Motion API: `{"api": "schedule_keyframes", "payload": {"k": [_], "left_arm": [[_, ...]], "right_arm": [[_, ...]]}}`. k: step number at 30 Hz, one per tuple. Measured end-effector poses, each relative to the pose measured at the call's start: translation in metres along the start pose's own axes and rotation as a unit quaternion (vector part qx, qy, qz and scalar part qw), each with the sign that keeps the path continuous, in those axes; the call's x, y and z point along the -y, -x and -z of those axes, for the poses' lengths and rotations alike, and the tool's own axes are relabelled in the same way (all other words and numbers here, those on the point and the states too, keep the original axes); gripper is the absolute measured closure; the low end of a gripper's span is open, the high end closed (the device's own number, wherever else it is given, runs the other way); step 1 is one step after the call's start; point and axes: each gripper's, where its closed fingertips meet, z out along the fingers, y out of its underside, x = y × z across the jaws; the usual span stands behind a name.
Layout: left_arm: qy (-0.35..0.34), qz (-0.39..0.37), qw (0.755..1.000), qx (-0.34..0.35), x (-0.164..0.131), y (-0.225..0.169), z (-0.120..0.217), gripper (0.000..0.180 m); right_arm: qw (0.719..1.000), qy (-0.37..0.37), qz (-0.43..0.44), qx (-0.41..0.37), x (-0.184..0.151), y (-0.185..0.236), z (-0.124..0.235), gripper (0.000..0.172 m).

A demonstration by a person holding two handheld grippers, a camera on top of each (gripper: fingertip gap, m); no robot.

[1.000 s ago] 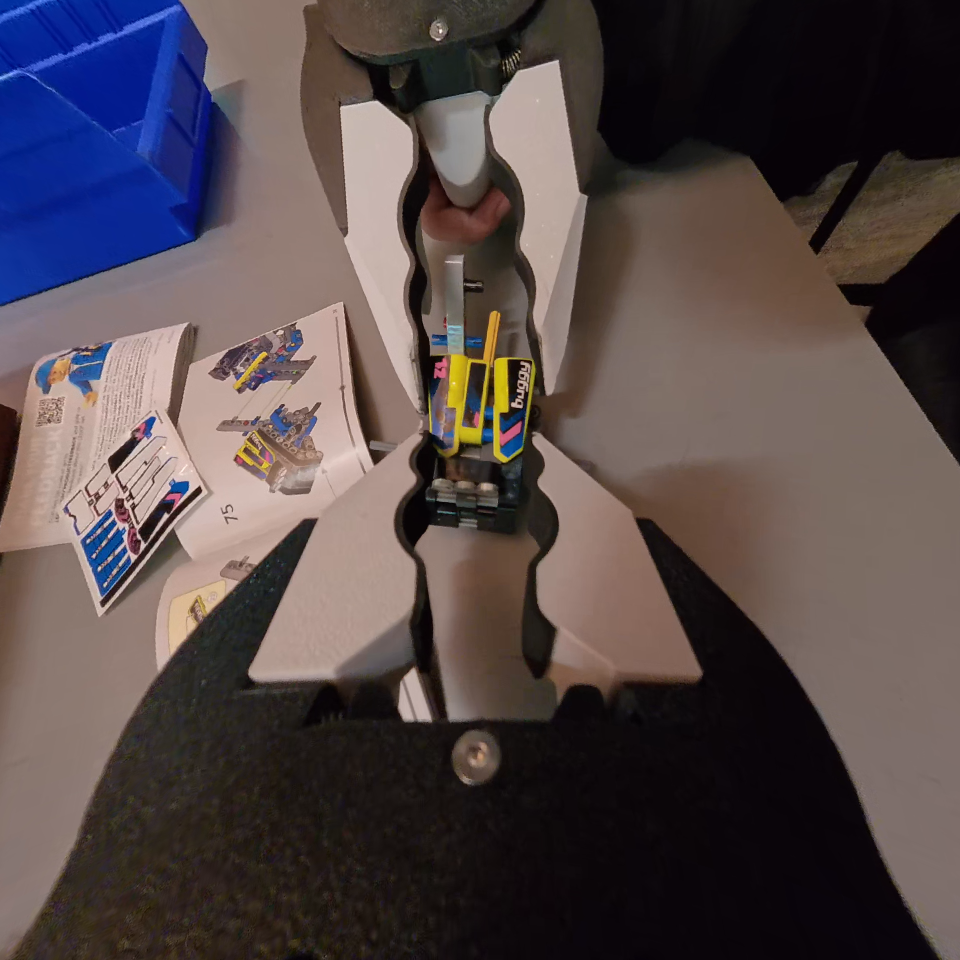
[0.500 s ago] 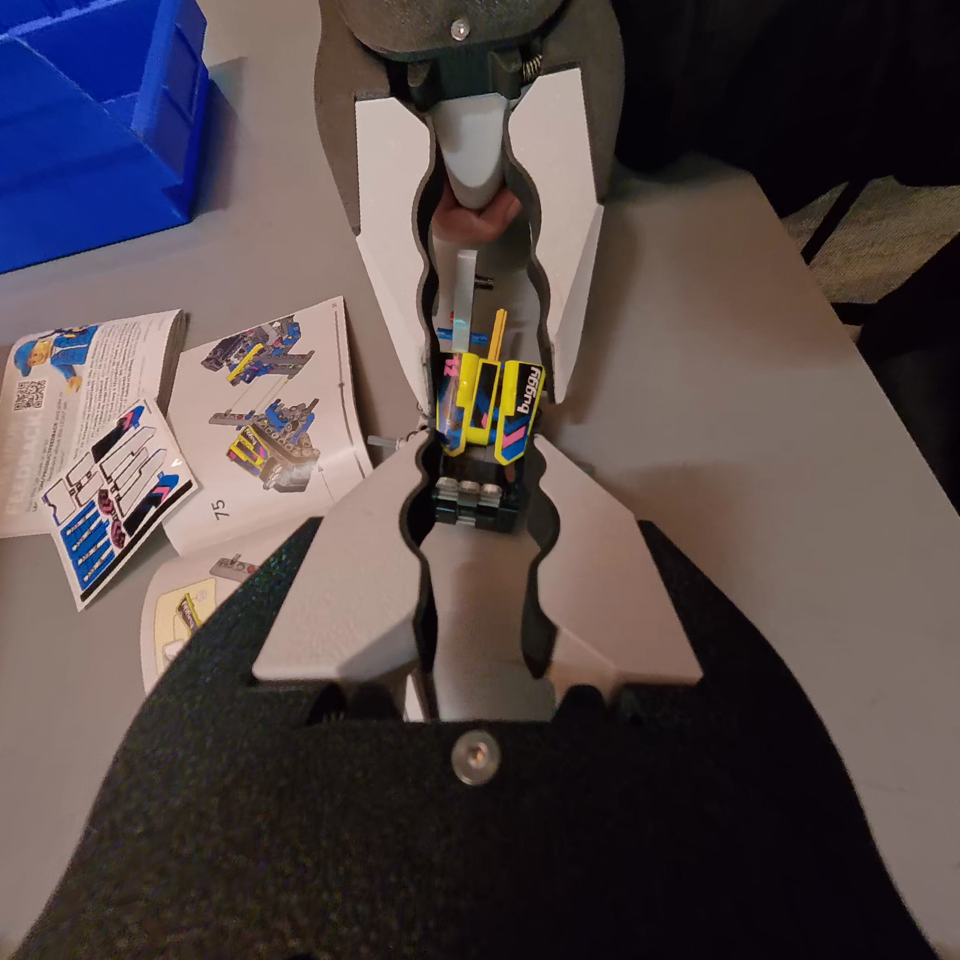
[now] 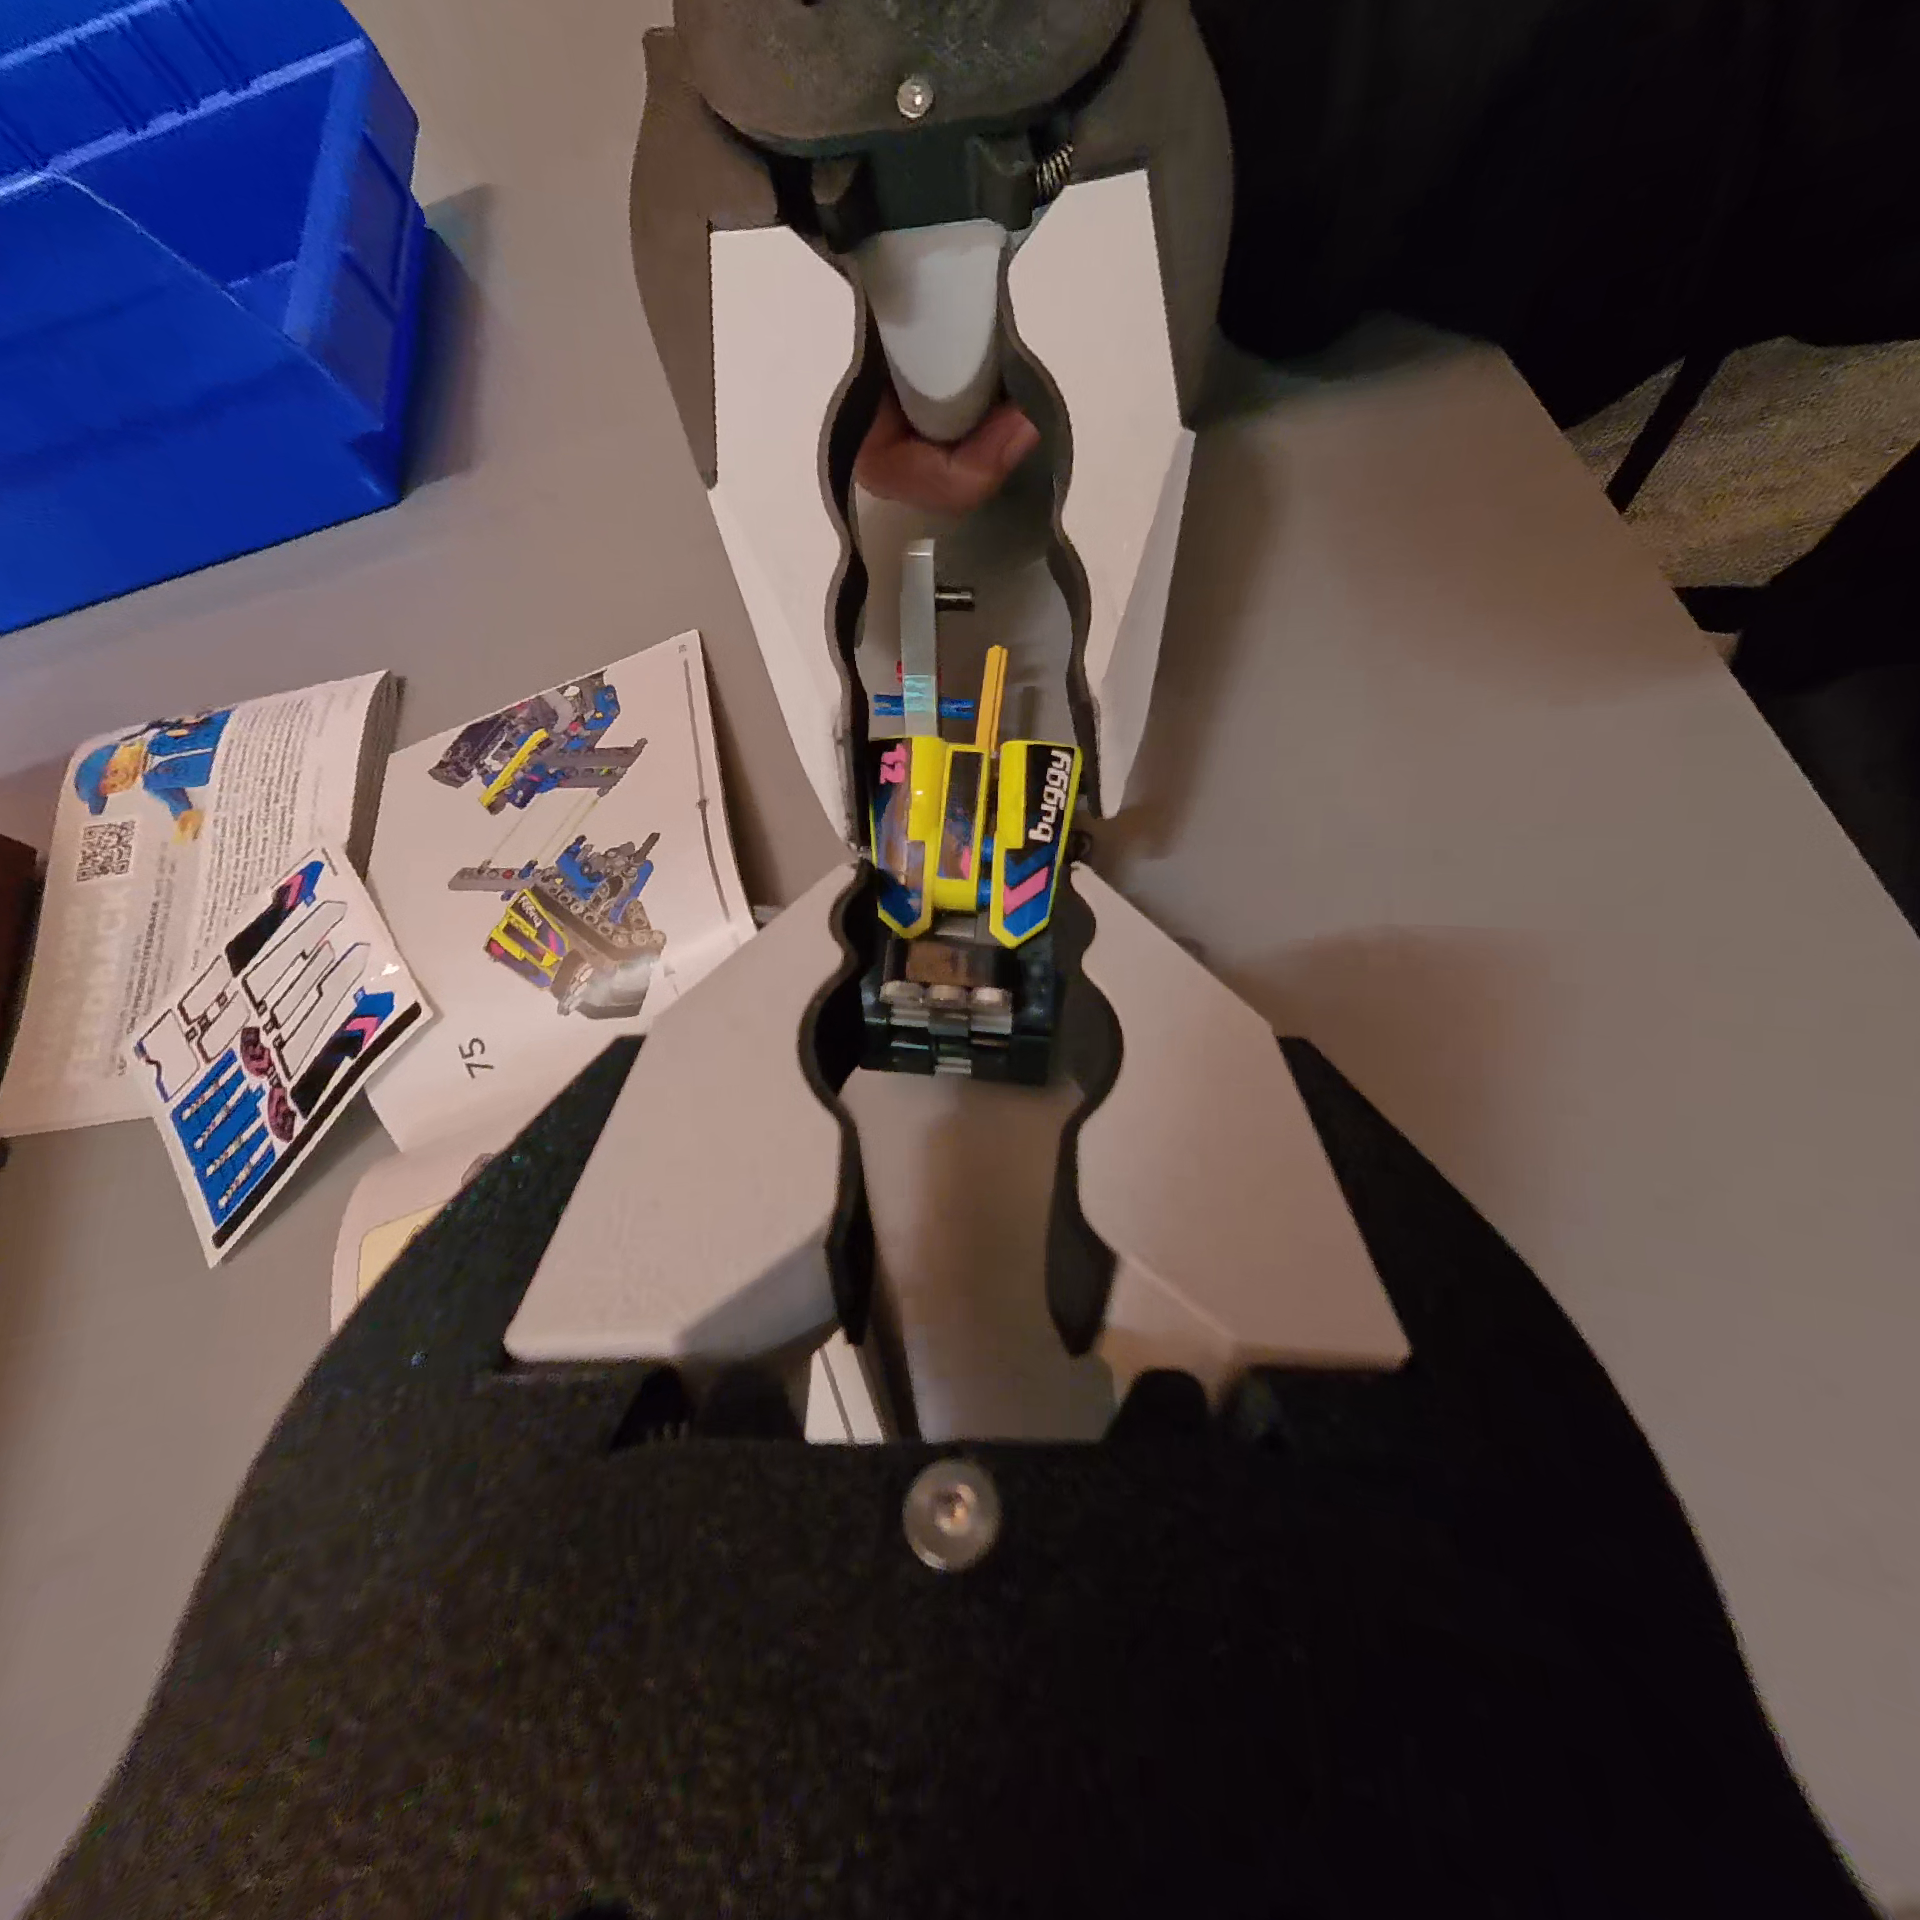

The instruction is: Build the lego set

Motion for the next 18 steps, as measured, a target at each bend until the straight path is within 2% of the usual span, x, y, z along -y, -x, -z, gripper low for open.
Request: {"api": "schedule_keyframes", "payload": {"k": [15, 18], "left_arm": [[-0.014, 0.043, 0.999, -0.010, 0.0018, -0.0035, -0.0002, 0.153], [0.000, 0.055, 0.998, 0.021, -0.0001, -0.0025, 0.0019, 0.153]], "right_arm": [[0.999, 0.000, -0.025, 0.037, 0.0004, 0.0046, 0.0002, 0.132], [1.000, -0.021, -0.020, 0.003, 0.0047, -0.0041, 0.0061, 0.127]]}}
